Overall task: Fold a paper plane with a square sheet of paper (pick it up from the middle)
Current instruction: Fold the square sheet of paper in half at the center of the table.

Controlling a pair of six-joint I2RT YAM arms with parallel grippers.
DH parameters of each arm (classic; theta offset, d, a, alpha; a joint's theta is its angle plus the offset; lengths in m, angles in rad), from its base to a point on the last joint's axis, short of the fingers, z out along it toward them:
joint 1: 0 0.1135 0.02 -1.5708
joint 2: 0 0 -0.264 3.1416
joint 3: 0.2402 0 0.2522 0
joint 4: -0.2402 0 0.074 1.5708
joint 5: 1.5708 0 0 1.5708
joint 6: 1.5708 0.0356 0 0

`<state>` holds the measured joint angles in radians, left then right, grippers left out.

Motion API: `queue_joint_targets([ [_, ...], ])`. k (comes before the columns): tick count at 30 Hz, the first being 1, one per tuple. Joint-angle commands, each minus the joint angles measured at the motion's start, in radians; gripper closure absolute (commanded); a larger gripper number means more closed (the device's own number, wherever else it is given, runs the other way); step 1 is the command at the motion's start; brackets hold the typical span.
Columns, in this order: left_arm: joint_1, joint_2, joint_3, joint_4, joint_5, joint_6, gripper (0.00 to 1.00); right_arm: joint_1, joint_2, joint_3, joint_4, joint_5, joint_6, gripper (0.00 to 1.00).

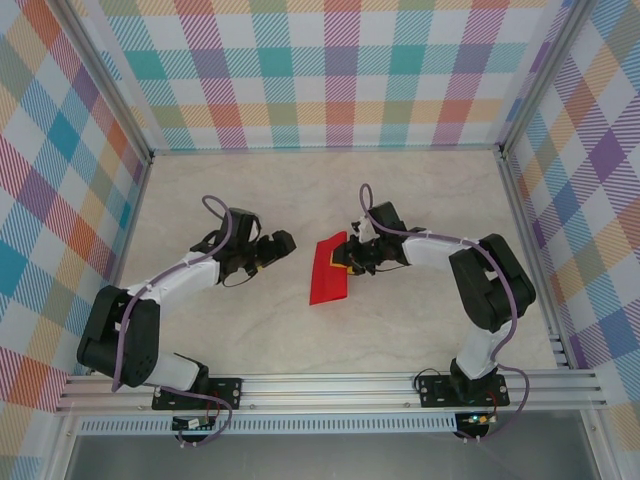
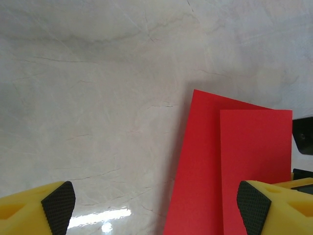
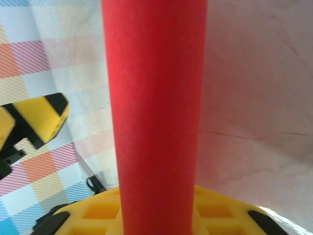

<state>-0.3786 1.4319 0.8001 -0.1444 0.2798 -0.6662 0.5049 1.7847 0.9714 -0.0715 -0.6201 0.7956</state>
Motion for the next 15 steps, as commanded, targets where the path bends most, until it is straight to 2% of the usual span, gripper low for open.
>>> queue_joint_targets([
  [1,-0.038,0.023,0.0,0.038,0.014,-0.021,0.14,0.003,0.008,0.041,-0.139,0.121,-0.08,0.74],
  [15,-0.1,0.094,0.007,0.094,0.035,-0.059,0.19,0.048,0.013,0.099,-0.311,0.431,-0.118,0.51],
])
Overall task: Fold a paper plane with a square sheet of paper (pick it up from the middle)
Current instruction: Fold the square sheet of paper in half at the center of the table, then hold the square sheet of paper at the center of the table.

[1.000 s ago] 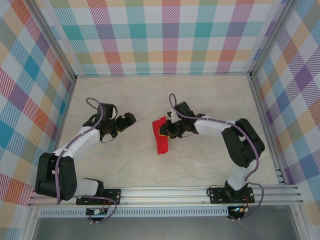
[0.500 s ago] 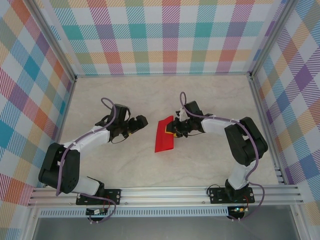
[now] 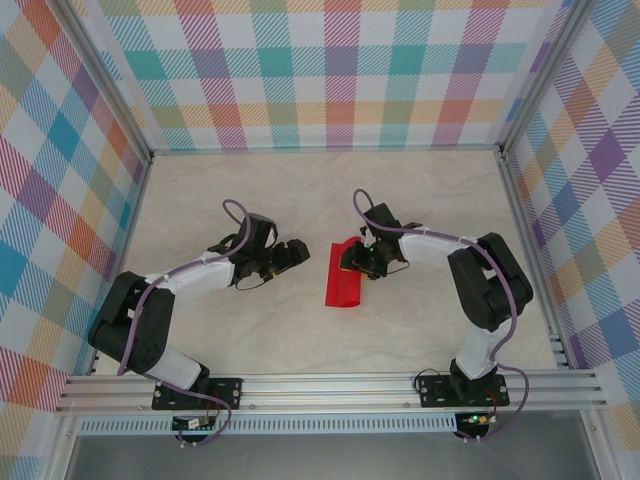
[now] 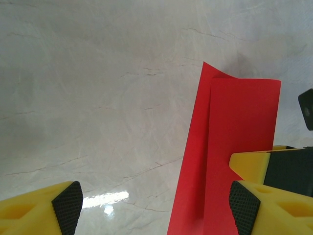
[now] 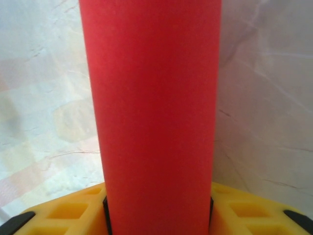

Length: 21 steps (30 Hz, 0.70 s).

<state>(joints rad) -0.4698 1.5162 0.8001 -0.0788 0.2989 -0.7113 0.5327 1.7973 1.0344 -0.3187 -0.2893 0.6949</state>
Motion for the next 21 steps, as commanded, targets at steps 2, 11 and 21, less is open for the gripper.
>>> queue_joint_targets([
  [2,-0.008,0.015,0.006,0.039,0.021,-0.025,0.2,0.035,0.008,0.048,-0.087,0.148,-0.008,0.47],
  [11,-0.025,0.058,0.003,0.112,0.1,-0.05,0.38,0.059,0.058,0.099,-0.157,0.248,0.06,0.41],
  [21,-0.125,0.109,-0.046,0.221,0.187,-0.146,0.78,0.068,0.112,0.125,-0.19,0.26,0.099,0.42],
])
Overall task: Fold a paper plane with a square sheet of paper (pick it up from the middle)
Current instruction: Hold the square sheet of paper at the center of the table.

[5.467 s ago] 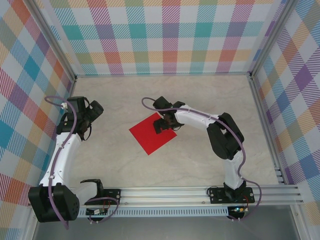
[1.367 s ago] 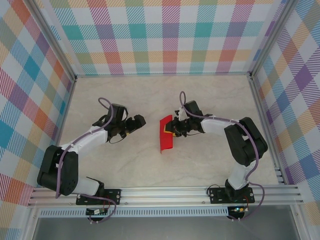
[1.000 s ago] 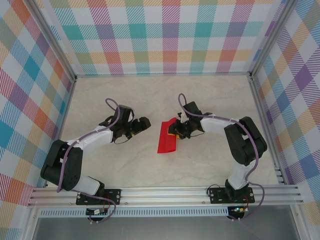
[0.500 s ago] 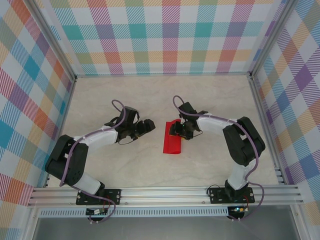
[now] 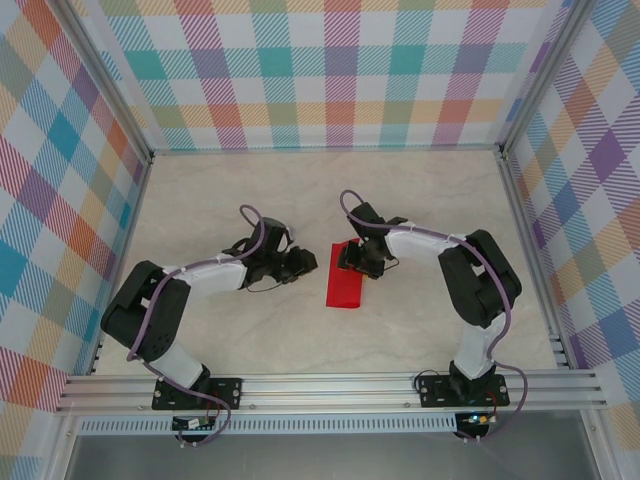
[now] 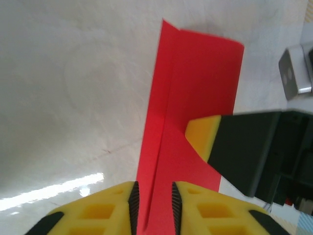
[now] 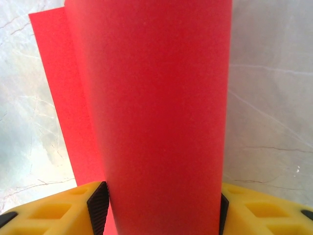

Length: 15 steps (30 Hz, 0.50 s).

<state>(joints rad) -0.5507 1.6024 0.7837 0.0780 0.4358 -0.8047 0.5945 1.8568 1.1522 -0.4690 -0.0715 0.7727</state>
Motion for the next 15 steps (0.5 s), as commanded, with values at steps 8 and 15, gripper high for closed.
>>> queue_joint_targets([
  [8,-0.133,0.126,-0.022,0.181,0.086,-0.128,0.91,0.016,0.077,0.017,-0.044,0.052,0.028,0.42],
  [15,-0.143,0.174,-0.011,0.206,0.104,-0.144,1.0,0.019,0.087,0.017,-0.035,0.043,0.035,0.43],
])
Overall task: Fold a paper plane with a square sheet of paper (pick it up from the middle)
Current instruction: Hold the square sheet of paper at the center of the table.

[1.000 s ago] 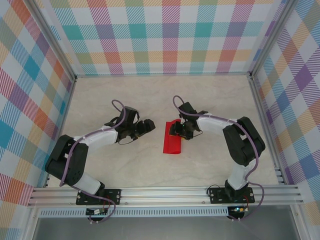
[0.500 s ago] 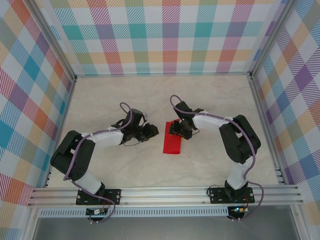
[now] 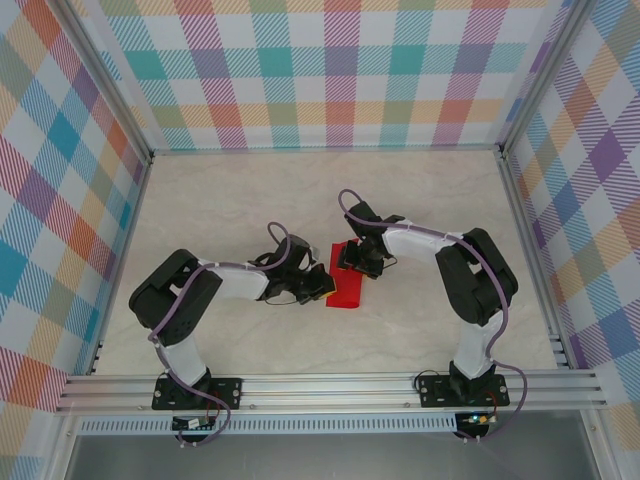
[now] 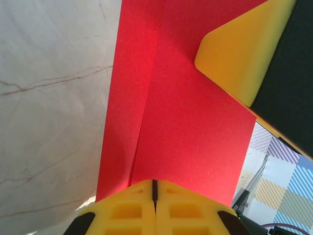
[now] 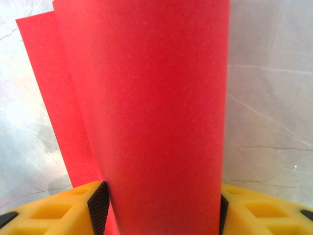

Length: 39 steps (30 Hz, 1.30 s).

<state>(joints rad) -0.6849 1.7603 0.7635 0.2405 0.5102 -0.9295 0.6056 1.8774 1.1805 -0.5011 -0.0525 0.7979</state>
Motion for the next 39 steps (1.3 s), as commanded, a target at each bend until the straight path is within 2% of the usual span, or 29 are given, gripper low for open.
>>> queue_joint_targets([
  [1,-0.01,0.019,0.009,0.051,0.033,-0.024,1.0,0.008,0.067,-0.012,-0.001,0.024,0.01,0.43],
  [13,-0.014,0.055,0.019,0.052,0.043,-0.026,1.0,0.011,0.078,-0.013,0.003,0.019,0.017,0.45],
  [24,-0.014,0.076,0.07,-0.103,0.001,0.031,1.0,0.014,0.045,-0.01,-0.003,-0.005,0.019,0.45],
  [39,-0.015,0.096,0.074,-0.15,-0.015,0.034,1.0,-0.016,-0.125,-0.061,0.008,-0.093,-0.019,0.3],
])
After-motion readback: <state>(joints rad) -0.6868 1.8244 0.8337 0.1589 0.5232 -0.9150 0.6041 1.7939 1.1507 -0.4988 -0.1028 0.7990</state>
